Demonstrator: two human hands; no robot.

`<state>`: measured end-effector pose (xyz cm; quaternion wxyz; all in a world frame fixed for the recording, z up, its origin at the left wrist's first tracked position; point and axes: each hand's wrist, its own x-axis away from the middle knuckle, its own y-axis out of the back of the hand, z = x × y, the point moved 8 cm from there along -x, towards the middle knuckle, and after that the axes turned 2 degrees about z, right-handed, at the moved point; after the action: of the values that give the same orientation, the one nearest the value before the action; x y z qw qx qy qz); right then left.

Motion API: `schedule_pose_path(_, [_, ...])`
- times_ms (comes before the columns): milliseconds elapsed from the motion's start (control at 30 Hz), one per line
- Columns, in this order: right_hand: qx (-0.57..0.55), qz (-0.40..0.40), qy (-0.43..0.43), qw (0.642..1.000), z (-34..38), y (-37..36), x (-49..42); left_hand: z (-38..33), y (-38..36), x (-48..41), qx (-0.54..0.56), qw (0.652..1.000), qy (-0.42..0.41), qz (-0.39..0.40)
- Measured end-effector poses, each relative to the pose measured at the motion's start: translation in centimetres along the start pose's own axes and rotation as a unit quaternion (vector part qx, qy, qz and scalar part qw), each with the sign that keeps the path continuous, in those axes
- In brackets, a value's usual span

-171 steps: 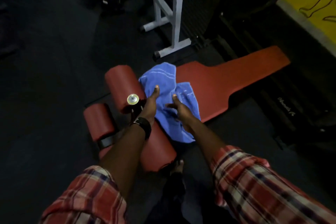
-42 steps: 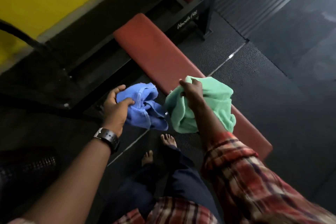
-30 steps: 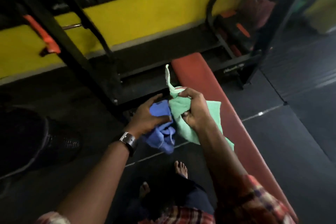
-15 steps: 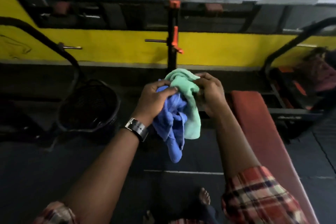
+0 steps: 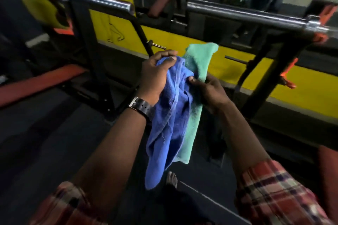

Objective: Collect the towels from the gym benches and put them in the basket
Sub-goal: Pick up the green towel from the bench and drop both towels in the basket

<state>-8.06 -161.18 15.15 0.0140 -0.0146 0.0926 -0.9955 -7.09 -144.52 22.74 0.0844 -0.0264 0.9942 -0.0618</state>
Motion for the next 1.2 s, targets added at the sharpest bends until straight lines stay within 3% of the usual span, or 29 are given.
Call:
schedule_pose_path(100, [-0.035,-0.003,0.010,0.999,-0.5,-2.7,-4.7,1.1,5.6,-3.4,0.003,0.995,0.006,-0.099])
schedule_pose_path(233, [-0.075,-0.077,0.004,0.994,-0.4,-3.1,-10.5,2.6,10.9,-8.0,0.025,0.982,0.026,-0.185])
schedule_pose_path(400, [-0.057,-0.119,0.023,0.991,0.6,-4.0,-17.6,3.3,12.3,-14.7,0.035,0.980,0.030,-0.194])
schedule_pose_path(567, [-0.029,-0.149,0.056,0.987,0.9,-3.9,-22.8,4.1,11.5,-19.9,0.155,0.972,0.036,-0.175])
schedule_pose_path(667, [-0.022,-0.145,0.053,0.988,0.0,-3.6,-25.0,7.0,11.7,-21.0,0.231,0.951,0.081,-0.191])
schedule_pose_path(767, [0.009,-0.144,0.032,0.989,-2.0,-3.6,-27.3,11.4,12.1,-21.7,0.239,0.938,0.148,-0.206])
schedule_pose_path(867, [0.074,-0.155,0.010,0.985,-4.5,-3.5,-29.0,14.9,12.5,-23.6,0.179,0.949,0.186,-0.182])
schedule_pose_path(1000, [0.142,-0.182,-0.002,0.973,-8.0,-2.8,-31.5,19.4,13.1,-27.4,0.019,0.970,0.206,-0.127])
schedule_pose_path(1200, [0.247,-0.200,-0.093,0.944,-13.9,-3.0,-34.5,26.8,12.8,-30.6,-0.071,0.961,0.266,0.023])
